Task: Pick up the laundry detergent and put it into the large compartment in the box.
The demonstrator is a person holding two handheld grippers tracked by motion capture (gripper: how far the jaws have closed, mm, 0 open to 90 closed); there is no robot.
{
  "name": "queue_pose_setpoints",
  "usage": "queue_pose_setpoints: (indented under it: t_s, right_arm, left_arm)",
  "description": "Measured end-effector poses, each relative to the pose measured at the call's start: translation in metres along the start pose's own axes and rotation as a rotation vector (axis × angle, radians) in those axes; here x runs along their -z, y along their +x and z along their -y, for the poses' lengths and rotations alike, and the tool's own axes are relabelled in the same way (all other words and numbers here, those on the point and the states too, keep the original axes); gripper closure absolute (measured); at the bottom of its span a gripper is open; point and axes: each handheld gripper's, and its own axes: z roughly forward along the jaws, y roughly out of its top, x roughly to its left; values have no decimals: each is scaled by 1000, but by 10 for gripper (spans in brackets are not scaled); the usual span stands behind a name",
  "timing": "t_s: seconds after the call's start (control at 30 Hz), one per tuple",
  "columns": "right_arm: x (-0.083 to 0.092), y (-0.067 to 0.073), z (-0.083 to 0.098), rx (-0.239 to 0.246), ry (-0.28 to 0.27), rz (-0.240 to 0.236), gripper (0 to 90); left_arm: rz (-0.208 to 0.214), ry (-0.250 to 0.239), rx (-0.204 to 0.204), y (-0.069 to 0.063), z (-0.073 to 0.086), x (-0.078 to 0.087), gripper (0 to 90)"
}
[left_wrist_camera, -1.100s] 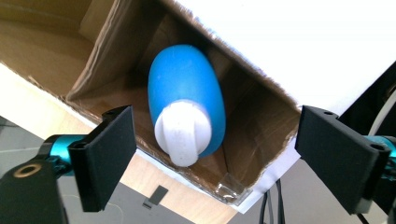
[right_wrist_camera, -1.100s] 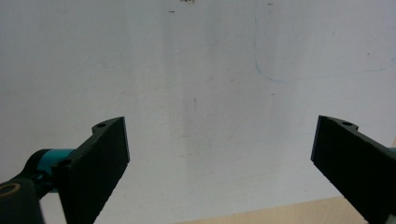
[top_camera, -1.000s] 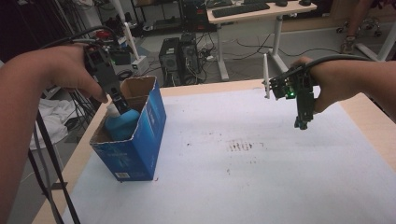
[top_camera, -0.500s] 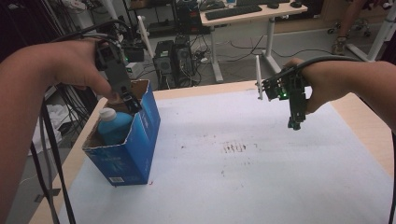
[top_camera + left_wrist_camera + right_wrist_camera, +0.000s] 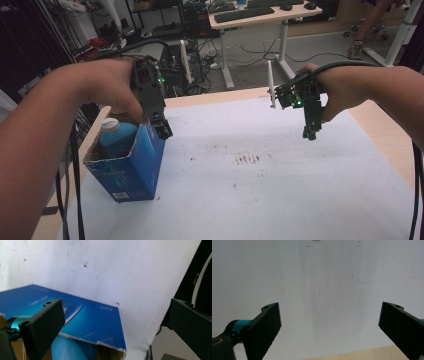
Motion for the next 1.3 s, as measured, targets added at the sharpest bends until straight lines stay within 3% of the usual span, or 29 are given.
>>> queue_pose_setpoints:
  t_s: [0.27,0.63,1.3]
  right_arm:
    - [3,2,0,6,-11,0,33]
    - [4,4,4,-6,-4,1,33]
    - [2,2,0,-11,-10,-9,34]
  left_arm:
    - [11,22,-58,2,-10,-20,17]
    - [18,6,-65,8,-19,-19,17]
    - [12,22,-90,10,-25,-28,17]
